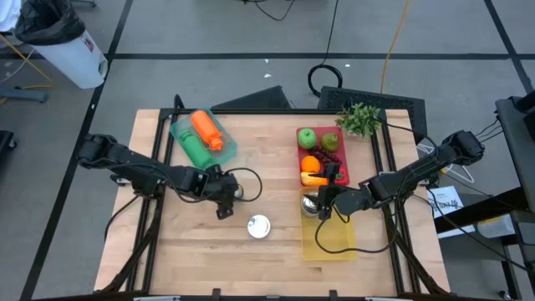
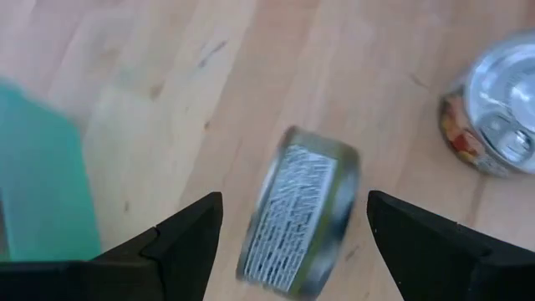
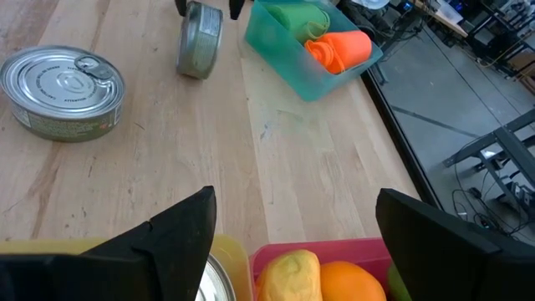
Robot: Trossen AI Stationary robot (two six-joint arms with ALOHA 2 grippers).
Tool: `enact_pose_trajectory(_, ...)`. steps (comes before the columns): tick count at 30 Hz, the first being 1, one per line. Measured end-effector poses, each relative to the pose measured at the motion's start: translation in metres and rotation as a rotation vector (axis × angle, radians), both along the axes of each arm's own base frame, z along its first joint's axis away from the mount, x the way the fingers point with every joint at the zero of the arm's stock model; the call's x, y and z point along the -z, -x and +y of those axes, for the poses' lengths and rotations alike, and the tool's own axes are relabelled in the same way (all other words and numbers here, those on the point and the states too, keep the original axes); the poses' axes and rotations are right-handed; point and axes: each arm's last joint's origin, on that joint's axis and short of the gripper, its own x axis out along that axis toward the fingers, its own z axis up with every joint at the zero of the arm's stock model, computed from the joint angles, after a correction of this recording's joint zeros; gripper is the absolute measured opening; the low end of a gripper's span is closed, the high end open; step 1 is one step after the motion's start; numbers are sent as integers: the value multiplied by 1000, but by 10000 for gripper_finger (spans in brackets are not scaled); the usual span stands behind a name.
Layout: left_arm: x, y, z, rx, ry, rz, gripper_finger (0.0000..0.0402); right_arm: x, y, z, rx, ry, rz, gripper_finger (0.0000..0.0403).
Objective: Pick & Place Food Item
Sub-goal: Put the green tuna can into the yellow bin
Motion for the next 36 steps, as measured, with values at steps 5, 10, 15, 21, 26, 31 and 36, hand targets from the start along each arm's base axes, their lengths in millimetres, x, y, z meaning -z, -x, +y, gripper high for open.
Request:
enact_pose_trajectory(5,1,-5,2,136,-31,3,308,0,0,0,-1,1,1,308)
enact_pose_trajectory(10,7,-7,5,114,-7,40,308,0,0,0,-1,4,4,308)
enact_pose_trajectory(15,23,-11,4,116,65,122,307,0,0,0,-2,5,5,308)
enact_pose_trajectory(21,32,-16,2,129,59,142,260,0,0,0,-2,5,4,308)
enact_pose_trajectory(26,31,-17,2,103,73,120,166,-2,2,-1,0,4,-2,308)
enact_pose_trajectory(31,27,-19,5,94,80,123,139,-9,10,-3,4,-14,-17,308)
enact_pose_trajectory(36,-15,-41,-1,214,-2,-61,139,-20,25,-10,32,-60,-29,308)
